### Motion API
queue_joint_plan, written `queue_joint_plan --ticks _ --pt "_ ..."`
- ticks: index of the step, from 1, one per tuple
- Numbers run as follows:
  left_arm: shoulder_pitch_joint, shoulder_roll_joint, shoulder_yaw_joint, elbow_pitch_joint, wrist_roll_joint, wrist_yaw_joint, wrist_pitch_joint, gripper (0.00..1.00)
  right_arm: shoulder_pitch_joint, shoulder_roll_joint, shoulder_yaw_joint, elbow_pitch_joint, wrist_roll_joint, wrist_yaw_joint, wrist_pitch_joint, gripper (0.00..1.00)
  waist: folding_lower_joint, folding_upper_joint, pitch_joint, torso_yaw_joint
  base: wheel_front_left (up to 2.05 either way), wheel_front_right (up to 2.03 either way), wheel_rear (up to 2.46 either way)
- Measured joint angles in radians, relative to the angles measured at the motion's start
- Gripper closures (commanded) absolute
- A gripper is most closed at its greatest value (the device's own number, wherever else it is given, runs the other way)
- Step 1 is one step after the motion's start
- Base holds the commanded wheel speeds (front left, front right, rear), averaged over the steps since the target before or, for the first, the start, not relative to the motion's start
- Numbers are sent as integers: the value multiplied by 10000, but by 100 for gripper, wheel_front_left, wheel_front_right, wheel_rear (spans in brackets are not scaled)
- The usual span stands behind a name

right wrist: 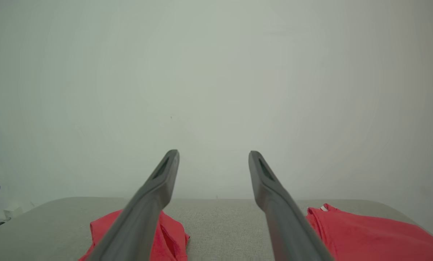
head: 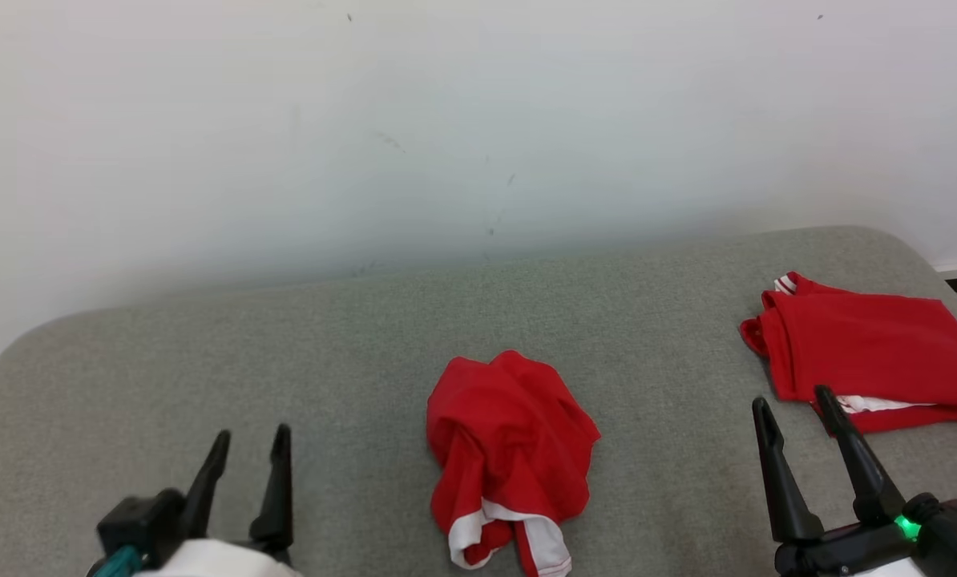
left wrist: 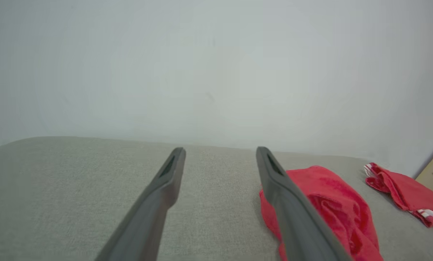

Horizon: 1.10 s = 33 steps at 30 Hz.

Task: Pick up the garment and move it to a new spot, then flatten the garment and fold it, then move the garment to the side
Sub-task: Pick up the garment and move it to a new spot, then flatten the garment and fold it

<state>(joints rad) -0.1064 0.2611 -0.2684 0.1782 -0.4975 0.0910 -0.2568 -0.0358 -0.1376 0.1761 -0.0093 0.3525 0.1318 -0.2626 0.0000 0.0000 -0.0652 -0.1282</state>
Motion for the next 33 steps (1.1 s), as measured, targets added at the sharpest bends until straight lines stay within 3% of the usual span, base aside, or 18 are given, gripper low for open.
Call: queue_joint_plan --ticks 8,15,23,33 --pt "1401 -313 1315 -1106 648 -54 -61 0 411 21 13 199 40 0 2 0 0 0 43 56 0 0 0" --pt "2182 -1218 2194 -1469 1252 -514 -61 0 585 31 -77 267 63 0 0 0 0 0 50 102 0 0 0" --pt "2169 -1753 2546 -1381 1760 -1131 -61 0 541 -4 -29 267 56 0 0 0 0 0 47 91 0 0 0" --pt "2160 -2011 2782 -1325 2017 -1430 -61 0 527 -12 61 318 56 0 2 0 0 0 51 23 0 0 0"
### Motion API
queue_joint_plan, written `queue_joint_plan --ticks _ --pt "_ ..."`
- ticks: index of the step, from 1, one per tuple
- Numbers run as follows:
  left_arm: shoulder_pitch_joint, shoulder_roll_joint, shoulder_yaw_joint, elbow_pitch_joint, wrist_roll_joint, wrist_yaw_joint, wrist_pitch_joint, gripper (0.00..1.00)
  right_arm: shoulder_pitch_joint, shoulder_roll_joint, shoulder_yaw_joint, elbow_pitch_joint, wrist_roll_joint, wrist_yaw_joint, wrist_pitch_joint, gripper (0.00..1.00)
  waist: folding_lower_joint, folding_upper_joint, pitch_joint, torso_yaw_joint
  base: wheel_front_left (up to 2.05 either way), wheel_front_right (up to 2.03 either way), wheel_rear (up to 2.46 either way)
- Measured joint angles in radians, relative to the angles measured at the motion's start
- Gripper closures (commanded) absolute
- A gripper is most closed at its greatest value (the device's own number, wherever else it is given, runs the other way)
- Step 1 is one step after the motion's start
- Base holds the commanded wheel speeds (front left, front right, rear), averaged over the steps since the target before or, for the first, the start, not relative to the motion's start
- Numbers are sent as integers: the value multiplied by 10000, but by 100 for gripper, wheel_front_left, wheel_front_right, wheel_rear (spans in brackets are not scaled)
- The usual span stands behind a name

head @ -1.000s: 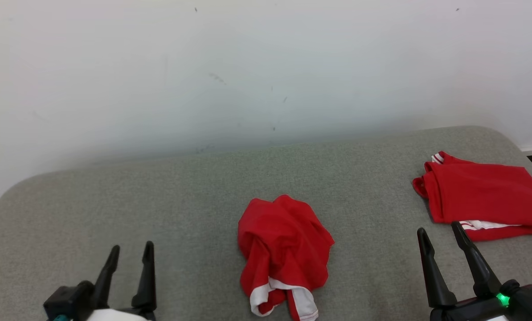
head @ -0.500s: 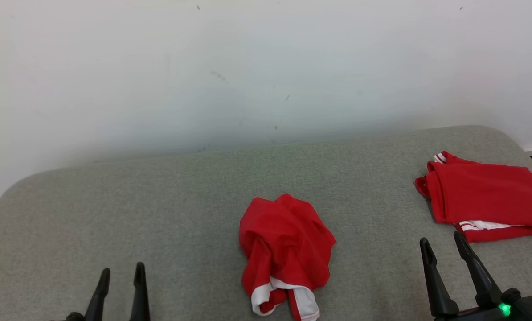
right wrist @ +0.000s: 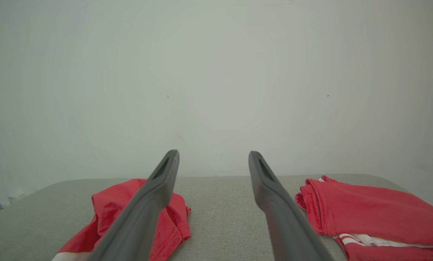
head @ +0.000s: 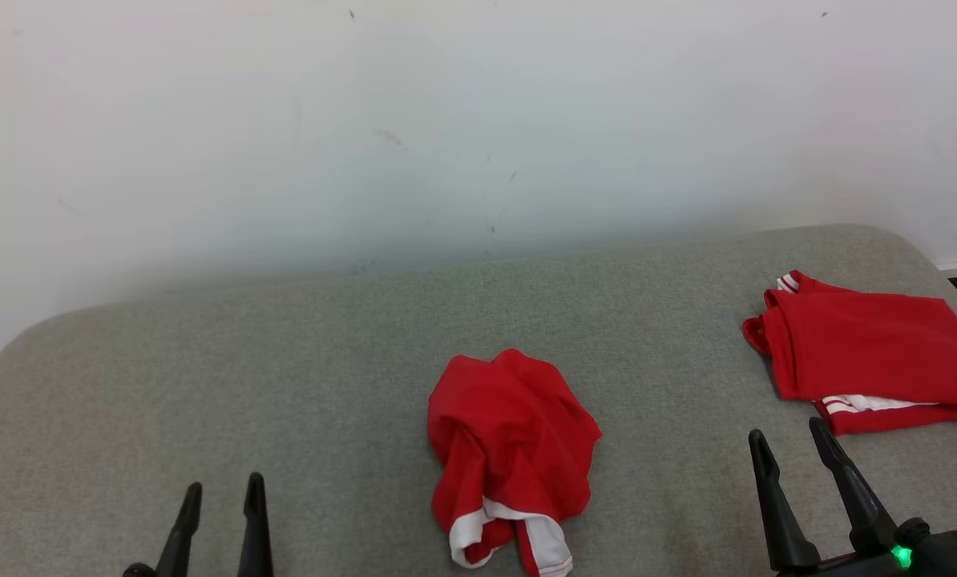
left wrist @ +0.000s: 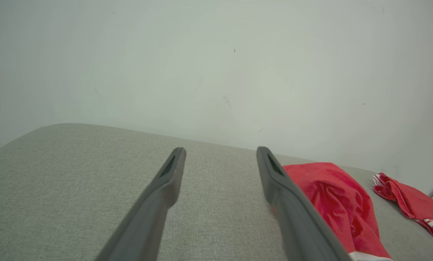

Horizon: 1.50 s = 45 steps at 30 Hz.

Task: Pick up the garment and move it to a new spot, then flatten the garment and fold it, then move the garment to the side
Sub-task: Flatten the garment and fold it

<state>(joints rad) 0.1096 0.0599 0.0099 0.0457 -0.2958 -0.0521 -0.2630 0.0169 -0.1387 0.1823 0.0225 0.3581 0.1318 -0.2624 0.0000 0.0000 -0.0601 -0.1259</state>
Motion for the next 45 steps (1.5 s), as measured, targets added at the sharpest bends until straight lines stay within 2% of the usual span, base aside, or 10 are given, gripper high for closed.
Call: queue_joint_plan --ticks 11,17,25,31,41,42,43,44,45 --pt "-7 -88 13 25 104 -84 0 0 -34 -81 134 111 27 0 -2 0 0 0 12 33 0 0 0" --pt "-91 -104 -173 65 163 -100 -2 0 -173 -713 1666 1189 360 0 102 0 0 0 20 327 0 0 0" --pt "-285 -105 -449 128 123 -31 -2 0 -1031 -890 3302 2784 1039 0 1818 0 0 0 82 1164 0 0 0" --pt "-353 -105 -500 221 46 -29 -4 0 -1659 -901 3856 3728 1674 0 2838 0 0 0 124 1997 0 0 0" --pt "-521 -107 -454 439 13 -146 -10 0 -2273 -934 4203 4928 2069 0 3219 0 0 0 206 3054 0 0 0" --pt "-521 -107 -443 439 -8 -148 -10 0 -2313 -890 4165 5055 2105 0 3231 19 0 0 210 3097 0 0 0" --pt "-521 -105 -441 447 -40 -148 -10 0 -2349 -863 4144 5162 2173 0 3244 60 0 0 212 3123 0 0 0" --pt "-521 -107 -441 453 -48 -148 -10 0 -2383 -853 4161 5216 2192 0 3246 88 0 0 210 3134 0 0 0" --pt "-521 -107 -433 460 -50 -148 -10 0 -2415 -855 4176 5239 2197 0 3243 100 0 0 208 3134 0 0 0"
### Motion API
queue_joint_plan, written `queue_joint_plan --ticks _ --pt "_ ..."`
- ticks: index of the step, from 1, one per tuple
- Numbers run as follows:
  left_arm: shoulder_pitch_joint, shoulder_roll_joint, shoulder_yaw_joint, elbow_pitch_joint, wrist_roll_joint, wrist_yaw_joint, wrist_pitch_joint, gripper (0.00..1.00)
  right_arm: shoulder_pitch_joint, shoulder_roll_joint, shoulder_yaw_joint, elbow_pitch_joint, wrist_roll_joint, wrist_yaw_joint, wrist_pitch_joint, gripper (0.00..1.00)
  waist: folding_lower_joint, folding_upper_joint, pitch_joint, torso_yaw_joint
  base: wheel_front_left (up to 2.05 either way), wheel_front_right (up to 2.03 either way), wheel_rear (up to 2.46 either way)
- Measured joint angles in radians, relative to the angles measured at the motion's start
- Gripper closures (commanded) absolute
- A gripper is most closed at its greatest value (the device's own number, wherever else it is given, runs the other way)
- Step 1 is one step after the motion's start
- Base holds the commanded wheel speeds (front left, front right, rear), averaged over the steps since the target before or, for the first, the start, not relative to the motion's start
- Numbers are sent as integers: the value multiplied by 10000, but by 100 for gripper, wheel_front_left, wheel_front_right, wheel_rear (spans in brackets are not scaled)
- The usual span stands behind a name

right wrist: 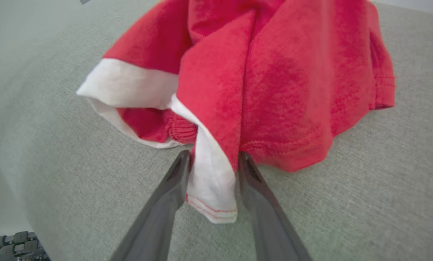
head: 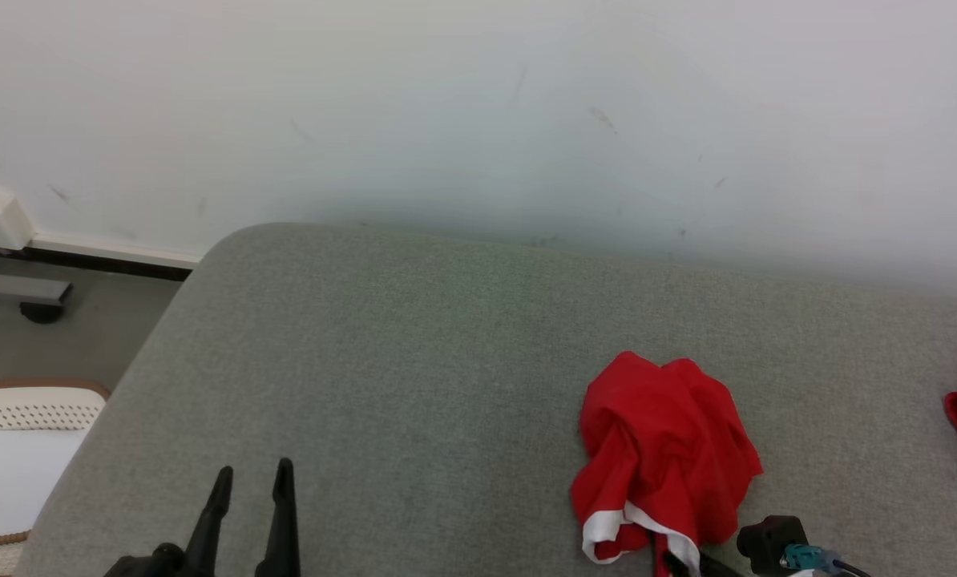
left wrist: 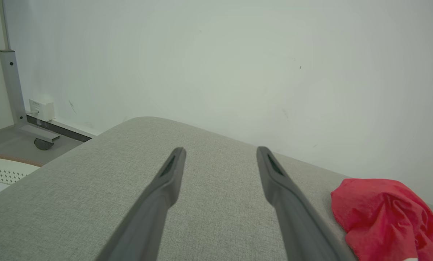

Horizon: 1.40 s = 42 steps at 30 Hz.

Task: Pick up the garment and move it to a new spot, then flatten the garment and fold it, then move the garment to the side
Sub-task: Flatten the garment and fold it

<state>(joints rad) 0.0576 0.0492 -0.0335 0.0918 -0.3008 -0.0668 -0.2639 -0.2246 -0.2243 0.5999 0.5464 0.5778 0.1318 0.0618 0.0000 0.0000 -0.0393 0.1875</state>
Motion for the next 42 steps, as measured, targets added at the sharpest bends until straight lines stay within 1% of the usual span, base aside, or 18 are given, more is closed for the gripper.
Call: queue_joint_plan --ticks 7,10,12,17,20,24,30,36,37,38,39,42 --pt "-1 0 29 56 -107 -2 0 0 -211 -138 86 -217 44 0 -244 100 0 0 -1 -265 0 0 0" --pt "-1 0 67 81 -121 -27 0 0 -253 -341 -67 -594 219 0 -426 100 0 0 -9 -470 0 0 0" --pt "-1 -2 67 94 -132 -44 0 0 -329 -600 -224 -832 213 0 -497 100 0 0 -14 -628 0 0 0" --pt "-3 0 19 121 -182 -71 0 0 -295 -1383 -1078 -1281 104 0 -598 100 0 0 -31 -1009 0 0 0" --pt "-1 0 6 146 -213 -71 0 0 -93 -1628 -1567 -1615 23 0 -583 100 0 0 -29 -1241 0 0 0" --pt "-5 0 -21 182 -238 -75 0 0 258 -1881 -2320 -1818 -209 0 -286 100 0 0 -10 -1518 0 0 0" --pt "-65 -2 -81 249 -236 -146 0 0 789 -1921 -3340 -1668 -688 0 128 100 0 0 82 -1826 0 0 0" --pt "-118 -2 -73 355 -205 -234 0 0 1116 -1703 -3992 -1363 -1037 0 313 100 1 0 235 -1944 0 0 0" --pt "-122 -2 -79 370 -205 -251 0 0 1143 -1661 -4057 -1273 -1097 0 357 87 0 0 258 -1956 0 0 0" --pt "-128 0 -84 391 -205 -251 0 0 1184 -1624 -4107 -1225 -1133 0 399 60 0 0 279 -1963 0 0 0" --pt "-140 -2 -86 410 -205 -265 0 0 1220 -1582 -4151 -1193 -1145 0 414 0 0 0 295 -1968 0 0 0" --pt "-192 -2 -104 451 -205 -293 0 0 1235 -1461 -4335 -1183 -1243 0 382 0 0 0 307 -1975 0 0 0"
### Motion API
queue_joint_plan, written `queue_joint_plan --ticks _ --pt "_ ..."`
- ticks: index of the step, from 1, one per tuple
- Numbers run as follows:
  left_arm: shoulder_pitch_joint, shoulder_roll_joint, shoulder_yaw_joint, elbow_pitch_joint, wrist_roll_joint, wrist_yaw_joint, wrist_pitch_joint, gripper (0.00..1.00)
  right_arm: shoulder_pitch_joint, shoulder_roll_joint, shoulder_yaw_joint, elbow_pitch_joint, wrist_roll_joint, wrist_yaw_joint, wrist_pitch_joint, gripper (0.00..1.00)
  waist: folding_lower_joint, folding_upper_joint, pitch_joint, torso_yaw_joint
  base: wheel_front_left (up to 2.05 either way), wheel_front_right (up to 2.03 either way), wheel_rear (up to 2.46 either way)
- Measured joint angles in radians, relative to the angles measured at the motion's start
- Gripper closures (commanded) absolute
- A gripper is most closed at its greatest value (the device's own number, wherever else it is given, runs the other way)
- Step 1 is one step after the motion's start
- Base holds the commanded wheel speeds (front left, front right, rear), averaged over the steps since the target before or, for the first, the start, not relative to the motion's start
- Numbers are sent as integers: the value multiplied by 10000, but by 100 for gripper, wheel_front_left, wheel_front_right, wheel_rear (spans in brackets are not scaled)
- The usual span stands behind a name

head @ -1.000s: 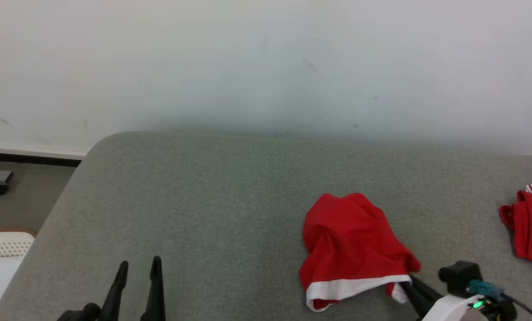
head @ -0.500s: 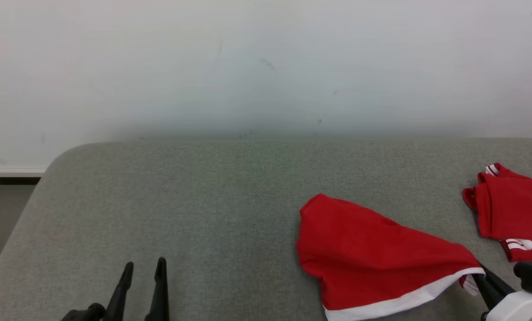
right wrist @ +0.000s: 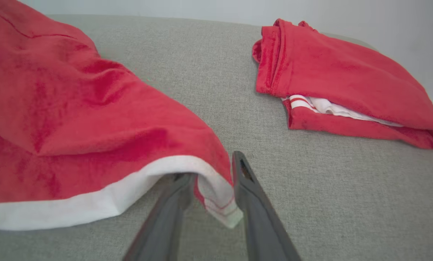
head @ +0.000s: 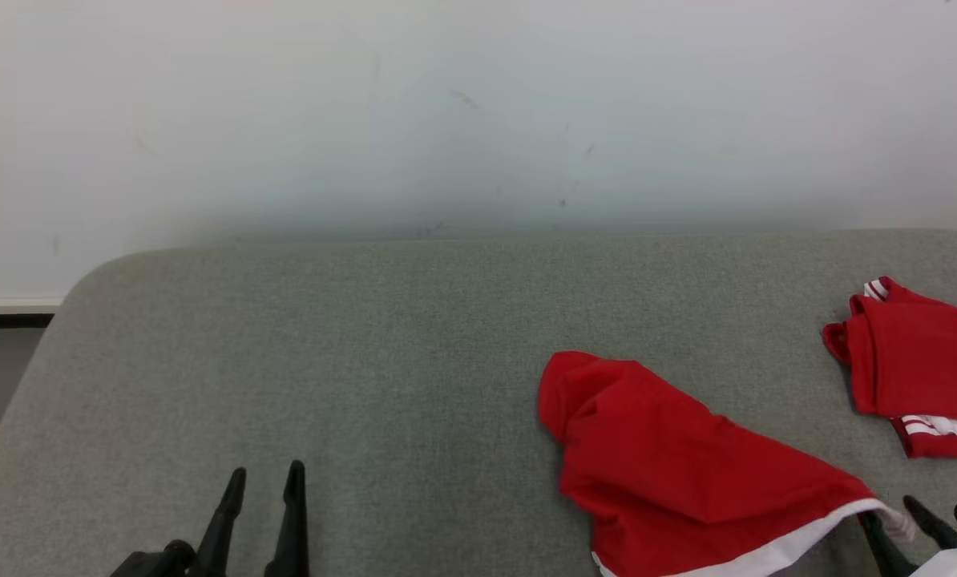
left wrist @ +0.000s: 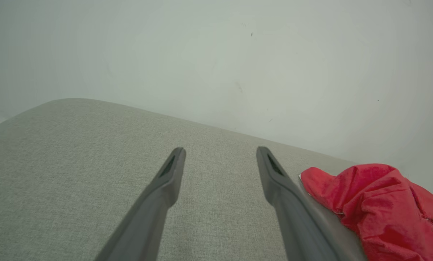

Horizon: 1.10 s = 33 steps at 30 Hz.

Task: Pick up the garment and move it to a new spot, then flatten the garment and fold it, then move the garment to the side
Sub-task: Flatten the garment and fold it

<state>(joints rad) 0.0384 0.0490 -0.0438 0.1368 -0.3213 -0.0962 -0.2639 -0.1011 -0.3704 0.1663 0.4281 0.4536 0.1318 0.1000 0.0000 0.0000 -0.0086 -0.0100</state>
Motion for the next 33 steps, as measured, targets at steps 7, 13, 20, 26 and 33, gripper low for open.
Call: queue_joint_plan --ticks 7,13,20,26,33 --pt "-4 2 13 48 -4 0 0 0 269 247 -1049 -775 -69 0 -176 0 0 0 -150 36 0 0 0" --pt "0 0 88 19 -4 15 0 0 844 581 -2029 -2362 -832 0 242 0 0 0 -275 3 0 0 0" --pt "-9 2 -4 -50 -42 12 0 0 1186 1536 -2082 -3923 -1406 0 23 0 0 0 -326 -81 0 0 0" --pt "-110 0 -92 -52 -44 -4 0 0 1301 1887 -1611 -3894 -1415 0 -510 0 0 0 -327 -130 0 0 0" --pt "-217 2 -234 2 -44 -48 0 0 1257 1770 -1450 -3609 -1379 0 -729 0 0 0 -300 -155 0 0 0"
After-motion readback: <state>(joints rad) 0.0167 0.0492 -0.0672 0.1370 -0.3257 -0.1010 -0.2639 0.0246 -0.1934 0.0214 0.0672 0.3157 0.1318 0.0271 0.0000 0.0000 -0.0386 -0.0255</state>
